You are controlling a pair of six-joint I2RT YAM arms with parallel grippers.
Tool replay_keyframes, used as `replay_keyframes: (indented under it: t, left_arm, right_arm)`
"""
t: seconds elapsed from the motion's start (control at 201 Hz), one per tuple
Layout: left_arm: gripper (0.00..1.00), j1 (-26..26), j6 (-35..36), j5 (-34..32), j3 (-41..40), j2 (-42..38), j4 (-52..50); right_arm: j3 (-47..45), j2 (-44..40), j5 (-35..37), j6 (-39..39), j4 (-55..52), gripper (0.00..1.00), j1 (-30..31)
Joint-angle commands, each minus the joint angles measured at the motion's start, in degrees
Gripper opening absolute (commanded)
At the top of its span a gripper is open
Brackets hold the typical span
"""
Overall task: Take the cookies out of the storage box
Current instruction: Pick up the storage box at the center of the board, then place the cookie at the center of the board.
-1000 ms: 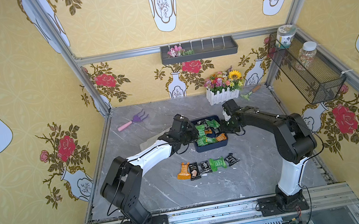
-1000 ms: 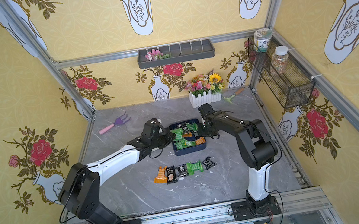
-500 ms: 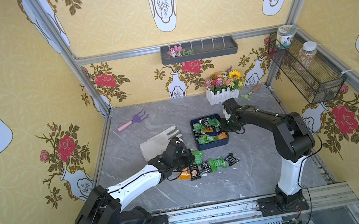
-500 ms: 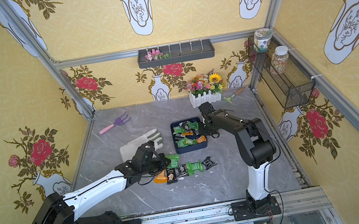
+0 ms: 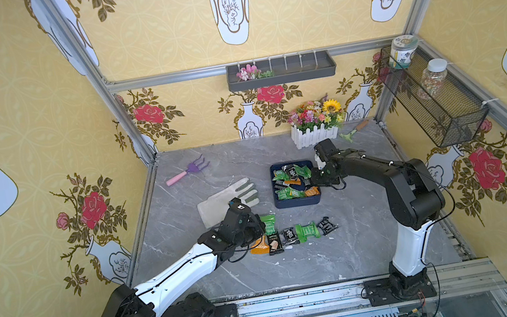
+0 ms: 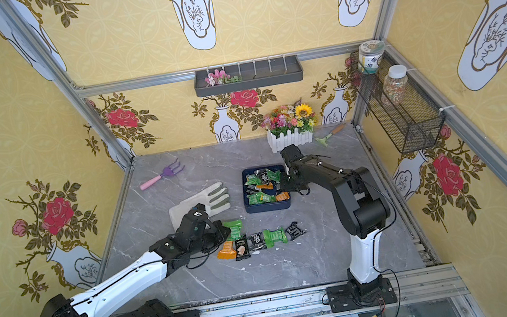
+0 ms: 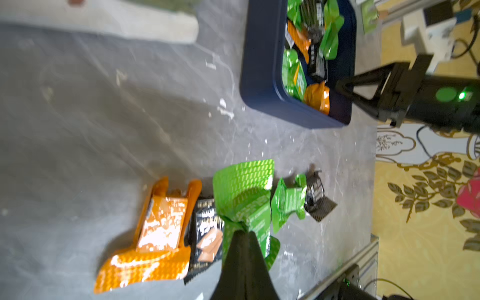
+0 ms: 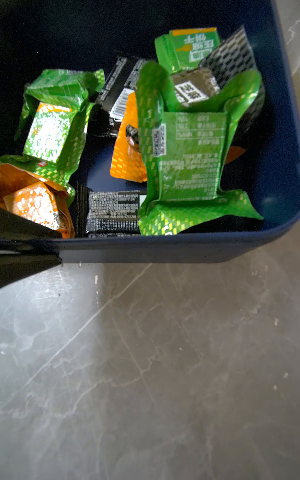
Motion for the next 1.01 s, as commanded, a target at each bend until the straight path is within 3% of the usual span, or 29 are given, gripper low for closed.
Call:
replay_keyframes:
  t: [0.0, 0.299, 0.767, 0.807, 0.857, 0.891, 1.006]
  left_arm:
    - [0.00, 2.37, 5.50, 0.95, 1.62, 3.48, 3.42]
    - [0.00, 4.57, 10.70, 6.37, 3.71, 15.75, 9.59]
    - [0.00, 5.26, 12.73, 3.87, 6.58, 24.31, 9.55]
    - [0.10, 5.21, 12.91, 4.20, 6.56, 24.35, 9.26]
    - [0.36, 5.27, 12.84, 3.89, 6.27, 23.65, 8.63]
    - [0.48, 5.25, 12.90, 3.20, 6.33, 22.77, 7.89]
    - [0.63, 5.24, 12.90, 0.77, 7.14, 18.92, 5.01]
  right_arm:
    - [-0.37, -0.30, 0.10, -1.16, -1.22, 0.12, 0.16]
    - [1.21, 0.07, 0.65, -3.61, -2.48, 0.08, 0.97]
    - [6.31, 3.00, 5.67, -6.42, -7.84, 0.07, 4.18]
    - [6.44, 2.92, 5.89, -6.58, -7.92, 0.07, 4.53]
    - [6.39, 2.69, 5.92, -6.62, -7.77, 0.07, 4.60]
    - [6.47, 2.58, 5.45, -6.68, -7.81, 0.07, 4.60]
    - [6.97, 2.69, 5.03, -7.07, -8.20, 0.07, 4.61]
